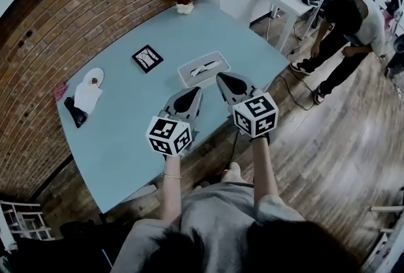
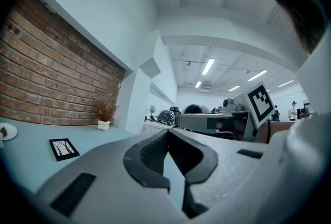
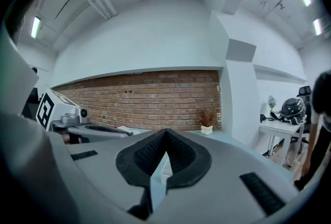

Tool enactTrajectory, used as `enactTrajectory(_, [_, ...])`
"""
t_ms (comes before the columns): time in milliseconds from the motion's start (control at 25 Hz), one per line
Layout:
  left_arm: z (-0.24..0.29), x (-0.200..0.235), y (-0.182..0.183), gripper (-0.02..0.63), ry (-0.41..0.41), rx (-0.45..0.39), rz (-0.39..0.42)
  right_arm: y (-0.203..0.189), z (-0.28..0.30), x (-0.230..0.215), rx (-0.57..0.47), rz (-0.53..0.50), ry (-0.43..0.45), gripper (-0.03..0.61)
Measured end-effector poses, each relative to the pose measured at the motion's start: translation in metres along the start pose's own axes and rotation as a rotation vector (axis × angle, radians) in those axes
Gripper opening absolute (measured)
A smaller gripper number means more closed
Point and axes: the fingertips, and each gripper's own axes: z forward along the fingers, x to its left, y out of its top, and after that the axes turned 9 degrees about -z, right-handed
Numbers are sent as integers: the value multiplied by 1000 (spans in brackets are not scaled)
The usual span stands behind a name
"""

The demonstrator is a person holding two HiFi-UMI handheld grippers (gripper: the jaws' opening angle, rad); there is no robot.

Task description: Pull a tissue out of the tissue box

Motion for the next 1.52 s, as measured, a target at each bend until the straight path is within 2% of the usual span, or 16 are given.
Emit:
enactTrajectory(520, [73,30,-16,3,148,-18,-45,-33,45,-50,38,-53,199,-2])
enactTrajectory(840, [104,29,-32,3,209,-24,-71,-54,51,-84,55,-53,257,-2])
enactTrajectory(1160, [100,53,-44,3,274,9,-111,-75,77,-82,114,-62,306,-2])
enactTrajectory(1400, [97,78,-53,3,308,53,-159,-95,107,-73,210,-132,371,0])
enactTrajectory(1520, [94,89,-62,3,325,73,-177,-111,121,-63,274,-200,426,2])
